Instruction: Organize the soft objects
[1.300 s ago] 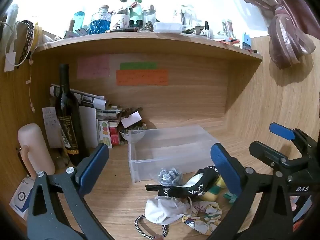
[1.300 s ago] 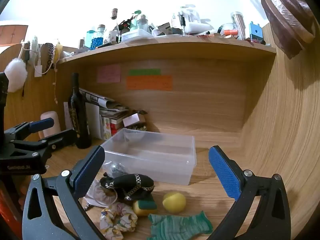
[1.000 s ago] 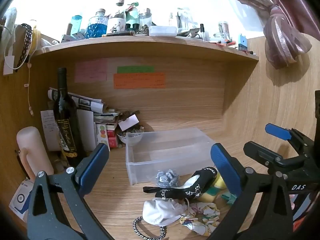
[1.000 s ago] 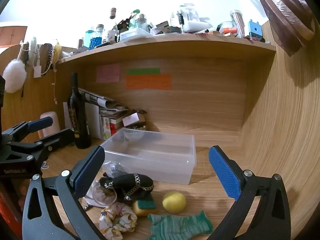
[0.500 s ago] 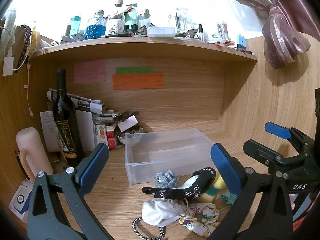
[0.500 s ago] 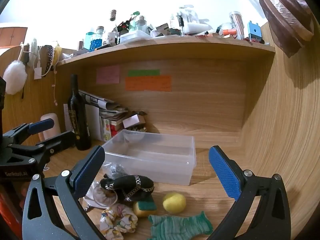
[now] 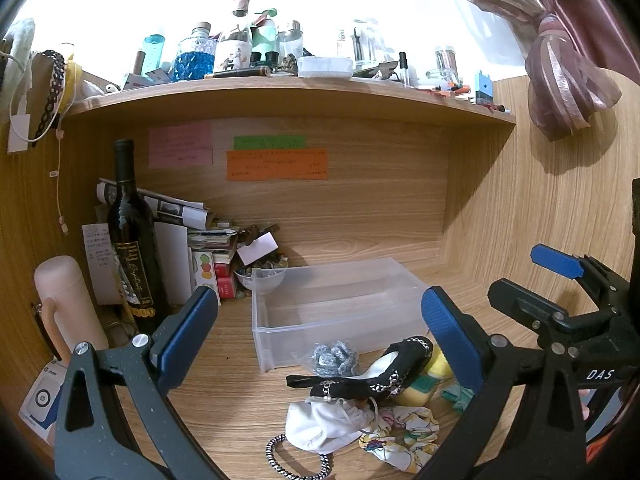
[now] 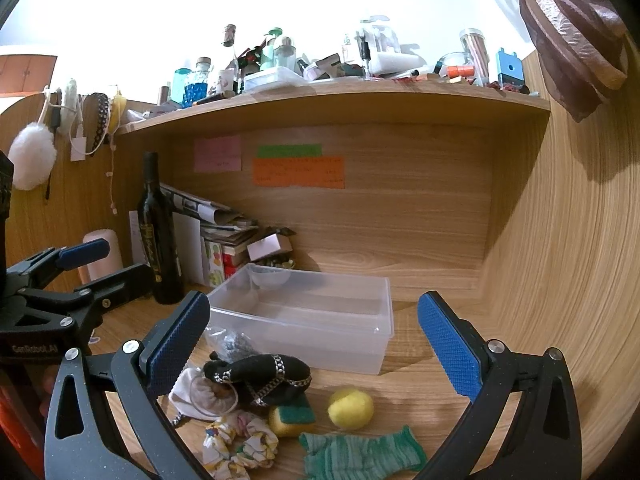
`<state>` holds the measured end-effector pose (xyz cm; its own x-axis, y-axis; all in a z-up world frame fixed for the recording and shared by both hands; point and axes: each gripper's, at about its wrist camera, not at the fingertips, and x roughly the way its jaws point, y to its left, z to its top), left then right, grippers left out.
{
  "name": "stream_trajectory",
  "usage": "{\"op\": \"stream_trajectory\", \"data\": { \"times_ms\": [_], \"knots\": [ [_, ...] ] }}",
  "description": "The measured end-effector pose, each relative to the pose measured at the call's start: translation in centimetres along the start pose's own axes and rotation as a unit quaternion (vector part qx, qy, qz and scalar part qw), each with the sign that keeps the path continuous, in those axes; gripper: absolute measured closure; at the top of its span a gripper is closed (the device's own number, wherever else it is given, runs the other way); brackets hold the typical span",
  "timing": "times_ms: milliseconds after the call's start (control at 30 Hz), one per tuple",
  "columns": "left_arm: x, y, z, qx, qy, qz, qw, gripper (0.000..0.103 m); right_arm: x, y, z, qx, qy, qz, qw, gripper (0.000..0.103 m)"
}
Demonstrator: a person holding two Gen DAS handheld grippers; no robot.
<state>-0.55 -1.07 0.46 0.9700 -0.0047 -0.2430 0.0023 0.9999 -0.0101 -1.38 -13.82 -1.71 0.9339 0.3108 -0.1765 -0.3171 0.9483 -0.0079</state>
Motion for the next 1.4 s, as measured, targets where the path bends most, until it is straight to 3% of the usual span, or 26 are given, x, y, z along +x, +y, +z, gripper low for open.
{"op": "stream_trajectory", "data": {
  "times_ms": [1400],
  "knots": [
    [-0.15, 0.10, 0.09, -0.001, -0.002, -0.001, 1.0000, 0.000, -0.58, -0.63, 0.29, 0.013, -0.012, 0.003, 1.000, 0.000]
  ]
}}
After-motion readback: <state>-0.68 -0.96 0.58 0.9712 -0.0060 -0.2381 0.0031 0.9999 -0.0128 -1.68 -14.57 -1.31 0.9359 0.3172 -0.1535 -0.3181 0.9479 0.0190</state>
